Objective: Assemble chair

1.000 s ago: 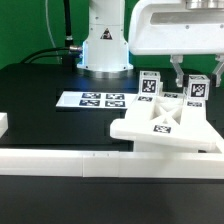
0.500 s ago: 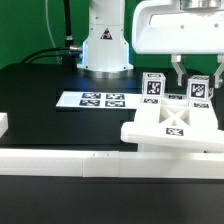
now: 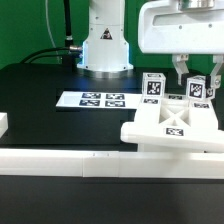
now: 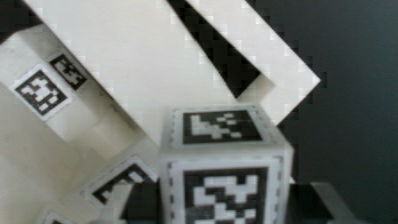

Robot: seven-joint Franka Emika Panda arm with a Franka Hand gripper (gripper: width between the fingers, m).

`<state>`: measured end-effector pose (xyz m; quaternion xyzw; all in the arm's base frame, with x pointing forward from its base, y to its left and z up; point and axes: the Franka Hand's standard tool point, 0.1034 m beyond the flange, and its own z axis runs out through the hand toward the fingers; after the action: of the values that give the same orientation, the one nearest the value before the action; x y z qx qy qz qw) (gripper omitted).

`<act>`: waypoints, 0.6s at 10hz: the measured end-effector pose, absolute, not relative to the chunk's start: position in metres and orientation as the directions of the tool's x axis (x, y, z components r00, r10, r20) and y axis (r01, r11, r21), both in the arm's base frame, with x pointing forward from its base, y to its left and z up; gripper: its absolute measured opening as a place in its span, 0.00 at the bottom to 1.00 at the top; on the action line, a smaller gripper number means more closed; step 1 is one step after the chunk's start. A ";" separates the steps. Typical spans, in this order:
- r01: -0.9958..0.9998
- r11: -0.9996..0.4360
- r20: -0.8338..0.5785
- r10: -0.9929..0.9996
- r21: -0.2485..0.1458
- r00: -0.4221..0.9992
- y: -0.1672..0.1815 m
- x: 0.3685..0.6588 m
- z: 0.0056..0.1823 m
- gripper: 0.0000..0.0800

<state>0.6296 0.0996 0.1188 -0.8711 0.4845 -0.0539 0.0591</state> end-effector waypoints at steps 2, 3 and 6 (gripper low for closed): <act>-0.933 -0.321 -0.010 -0.945 -0.164 0.327 0.101 0.628 0.118 0.36; -0.959 -0.232 -0.026 -0.971 -0.162 0.239 0.103 0.628 0.118 0.36; -0.989 -0.004 -0.074 -0.997 -0.150 0.015 0.104 0.628 0.118 0.36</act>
Offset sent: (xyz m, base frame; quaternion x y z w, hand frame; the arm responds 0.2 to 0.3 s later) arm -0.0074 0.0039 -0.0098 -0.0114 -0.0039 0.2730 0.9619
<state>0.6276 0.1042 0.1183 -0.7079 0.7013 -0.0264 0.0796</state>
